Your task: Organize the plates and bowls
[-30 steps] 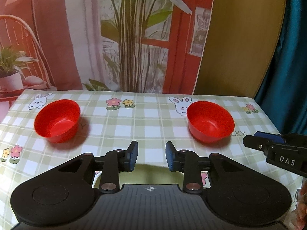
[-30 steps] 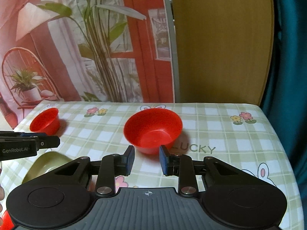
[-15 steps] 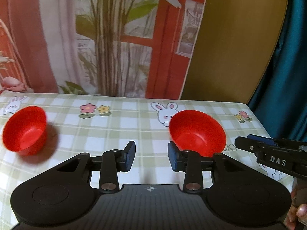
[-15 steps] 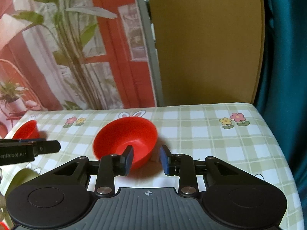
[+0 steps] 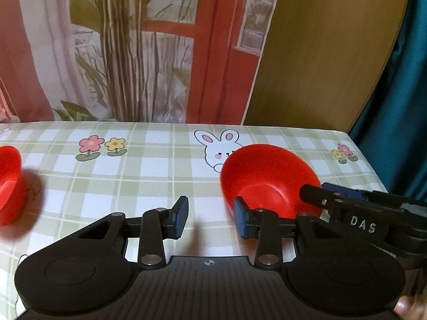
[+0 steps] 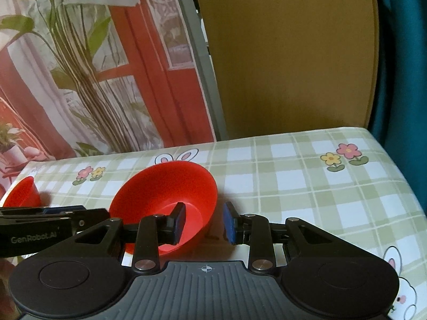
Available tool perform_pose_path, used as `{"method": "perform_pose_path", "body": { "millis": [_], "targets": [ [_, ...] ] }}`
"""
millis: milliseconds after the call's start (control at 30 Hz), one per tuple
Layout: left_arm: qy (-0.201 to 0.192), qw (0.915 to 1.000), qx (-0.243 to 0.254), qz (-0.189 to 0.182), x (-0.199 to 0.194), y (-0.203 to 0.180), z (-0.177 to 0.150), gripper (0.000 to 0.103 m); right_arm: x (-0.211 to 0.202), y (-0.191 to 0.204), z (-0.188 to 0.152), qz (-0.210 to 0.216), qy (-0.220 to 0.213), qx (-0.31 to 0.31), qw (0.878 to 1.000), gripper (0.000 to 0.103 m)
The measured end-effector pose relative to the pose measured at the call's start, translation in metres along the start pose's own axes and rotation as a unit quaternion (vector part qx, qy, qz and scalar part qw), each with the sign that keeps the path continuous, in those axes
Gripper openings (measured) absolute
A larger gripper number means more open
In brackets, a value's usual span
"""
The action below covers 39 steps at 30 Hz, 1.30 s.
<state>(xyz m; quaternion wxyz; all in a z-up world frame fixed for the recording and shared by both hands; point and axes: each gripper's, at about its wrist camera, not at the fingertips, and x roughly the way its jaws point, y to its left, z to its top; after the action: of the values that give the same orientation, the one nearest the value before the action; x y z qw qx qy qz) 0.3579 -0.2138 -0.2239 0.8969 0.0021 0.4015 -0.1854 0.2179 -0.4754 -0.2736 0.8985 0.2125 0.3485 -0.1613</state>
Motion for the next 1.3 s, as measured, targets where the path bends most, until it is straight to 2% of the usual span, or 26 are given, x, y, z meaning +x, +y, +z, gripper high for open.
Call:
{"method": "perform_pose_path", "body": {
  "millis": [467, 500, 533, 567, 633, 967, 1300],
  "targets": [
    [0.013, 0.9995, 0.004, -0.03, 0.02, -0.004, 0.001, 0.038, 0.008, 0.002, -0.004, 0.005, 0.006, 0.008, 1.0, 0.018],
    [0.014, 0.9994, 0.004, -0.033, 0.021, -0.004, 0.0, 0.035, 0.008, 0.002, -0.004, 0.006, 0.007, 0.009, 1.0, 0.016],
    [0.015, 0.9993, 0.001, -0.035, 0.022, -0.003, -0.001, 0.026, 0.007, 0.003, -0.004, 0.008, 0.007, 0.01, 1.0, 0.016],
    [0.016, 0.999, -0.002, -0.041, 0.023, -0.002, -0.001, 0.021, 0.007, 0.003, -0.005, 0.009, 0.007, 0.01, 1.0, 0.014],
    [0.016, 0.999, -0.002, -0.042, 0.022, -0.002, -0.001, 0.019, 0.006, 0.005, -0.005, 0.009, 0.008, 0.01, 1.0, 0.015],
    [0.0, 0.9993, 0.018, -0.033, -0.008, 0.003, -0.001, 0.019, -0.015, 0.025, -0.003, 0.022, 0.002, 0.021, 1.0, 0.015],
    [-0.026, 0.9991, 0.029, -0.019, -0.066, 0.019, -0.003, 0.019, -0.057, 0.066, 0.003, 0.041, -0.018, 0.01, 0.999, 0.015]
  ]
}}
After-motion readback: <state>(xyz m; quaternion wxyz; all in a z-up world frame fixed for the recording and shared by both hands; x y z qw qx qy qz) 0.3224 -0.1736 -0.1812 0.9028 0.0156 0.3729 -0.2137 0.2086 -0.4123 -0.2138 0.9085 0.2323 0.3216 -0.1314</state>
